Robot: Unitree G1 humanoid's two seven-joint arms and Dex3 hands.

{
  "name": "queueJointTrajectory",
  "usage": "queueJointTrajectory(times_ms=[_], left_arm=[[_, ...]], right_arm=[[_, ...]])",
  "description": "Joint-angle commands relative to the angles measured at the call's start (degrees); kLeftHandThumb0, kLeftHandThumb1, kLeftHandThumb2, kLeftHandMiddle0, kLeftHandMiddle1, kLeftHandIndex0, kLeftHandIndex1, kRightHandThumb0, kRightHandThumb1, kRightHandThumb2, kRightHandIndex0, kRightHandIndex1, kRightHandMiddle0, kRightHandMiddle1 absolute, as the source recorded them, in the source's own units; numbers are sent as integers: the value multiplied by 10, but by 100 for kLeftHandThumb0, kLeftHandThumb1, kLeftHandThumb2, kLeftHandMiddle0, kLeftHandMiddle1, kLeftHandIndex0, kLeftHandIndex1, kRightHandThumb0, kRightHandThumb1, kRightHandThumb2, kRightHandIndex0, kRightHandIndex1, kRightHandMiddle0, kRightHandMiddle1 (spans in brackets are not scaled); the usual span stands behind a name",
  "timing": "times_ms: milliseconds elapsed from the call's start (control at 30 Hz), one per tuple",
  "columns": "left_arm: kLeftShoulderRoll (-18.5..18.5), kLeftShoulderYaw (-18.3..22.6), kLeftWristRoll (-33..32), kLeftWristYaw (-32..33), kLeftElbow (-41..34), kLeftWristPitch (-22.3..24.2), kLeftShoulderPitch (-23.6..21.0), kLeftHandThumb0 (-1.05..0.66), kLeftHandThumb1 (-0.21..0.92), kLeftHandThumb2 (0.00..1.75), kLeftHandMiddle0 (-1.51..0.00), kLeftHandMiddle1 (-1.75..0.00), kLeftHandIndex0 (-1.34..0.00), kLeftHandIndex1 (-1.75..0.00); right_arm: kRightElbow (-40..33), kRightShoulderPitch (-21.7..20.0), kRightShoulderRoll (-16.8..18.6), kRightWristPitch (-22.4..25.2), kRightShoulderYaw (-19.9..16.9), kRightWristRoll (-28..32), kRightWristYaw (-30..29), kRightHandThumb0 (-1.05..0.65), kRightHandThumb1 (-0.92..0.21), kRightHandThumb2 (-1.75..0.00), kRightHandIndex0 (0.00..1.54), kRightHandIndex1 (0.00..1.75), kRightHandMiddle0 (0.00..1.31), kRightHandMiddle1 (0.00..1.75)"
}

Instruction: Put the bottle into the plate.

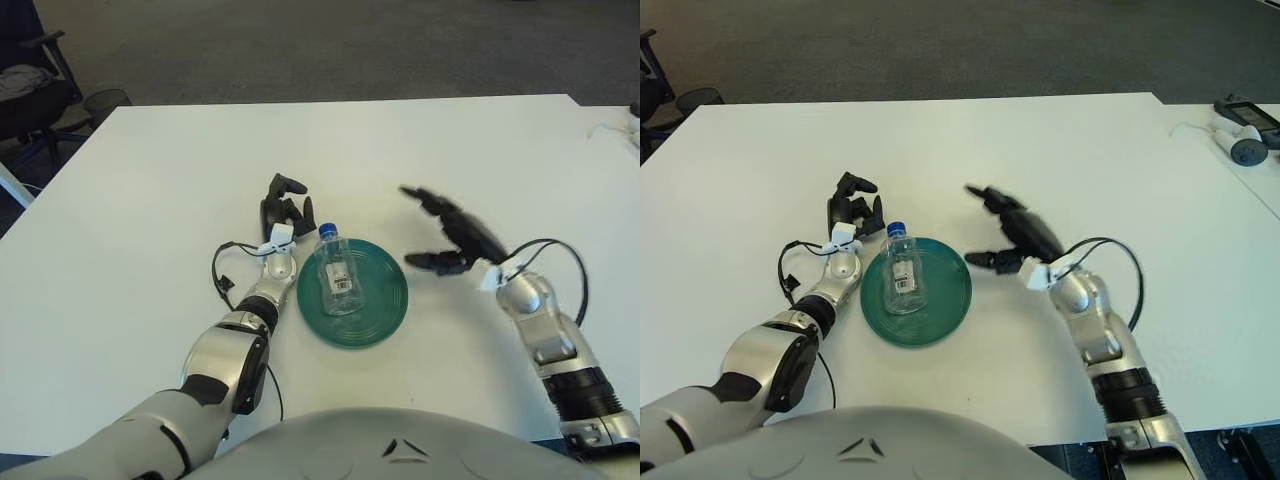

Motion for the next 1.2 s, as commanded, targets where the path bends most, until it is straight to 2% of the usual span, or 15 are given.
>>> queueJointTrajectory(times_ms=[0,200,1133,1167], left_arm=[[6,2,-4,-5,14,5,17,-46,37,124,-115,-175,-57,-175],[6,3,-5,-7,13,1,19,-46,36,125,-115,-175,-57,-175],[8,-10,10,8,-6,-15,39,-47,34,128,-119,-175,-59,-175],[7,-14,13,10,-14,-19,45,-47,34,128,-119,-175,-59,-175]], right_arm=[[18,-10,26,-20,-10,15,-31,-88,-92,-24,22,6,0,68],[23,-11,28,-27,-9,13,-39,-87,-92,-22,24,6,0,72],[-7,12,33,-25,-11,10,-37,-86,-92,-22,24,5,0,73],[32,21,59,-29,-9,32,-47,-86,-92,-22,24,5,0,73]])
